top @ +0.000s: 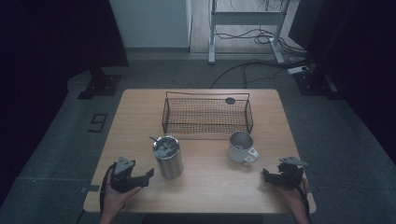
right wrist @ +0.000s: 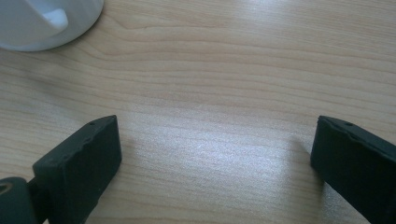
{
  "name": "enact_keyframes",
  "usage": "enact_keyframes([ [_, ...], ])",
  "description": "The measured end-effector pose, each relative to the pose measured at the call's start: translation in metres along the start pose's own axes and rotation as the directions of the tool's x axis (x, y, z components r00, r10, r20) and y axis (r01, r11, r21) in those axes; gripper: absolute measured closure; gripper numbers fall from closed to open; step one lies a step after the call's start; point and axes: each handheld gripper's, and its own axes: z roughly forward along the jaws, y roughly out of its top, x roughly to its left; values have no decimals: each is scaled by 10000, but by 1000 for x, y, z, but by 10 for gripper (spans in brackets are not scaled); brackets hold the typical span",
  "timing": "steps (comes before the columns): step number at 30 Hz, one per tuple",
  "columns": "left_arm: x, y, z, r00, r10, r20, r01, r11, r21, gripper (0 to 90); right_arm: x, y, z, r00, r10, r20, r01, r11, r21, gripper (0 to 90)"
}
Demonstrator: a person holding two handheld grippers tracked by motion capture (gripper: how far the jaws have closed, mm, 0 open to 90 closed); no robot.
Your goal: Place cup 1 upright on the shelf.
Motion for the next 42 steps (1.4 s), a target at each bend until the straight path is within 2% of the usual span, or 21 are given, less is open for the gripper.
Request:
enact_keyframes([
  [10,-7,5,-8,9993,-56,367,68,9995,-305,117,0,0,0,10000,5,5,-5,10000,-5,17],
  [25,-22,12,-9,9932,-34,1166,92,9988,-487,18,0,0,0,10000,25,41,-25,10000,-10,21],
  [42,-37,19,1,9913,51,1313,18,9986,-523,4,-1,0,0,10000,63,55,-63,10000,-46,28],
])
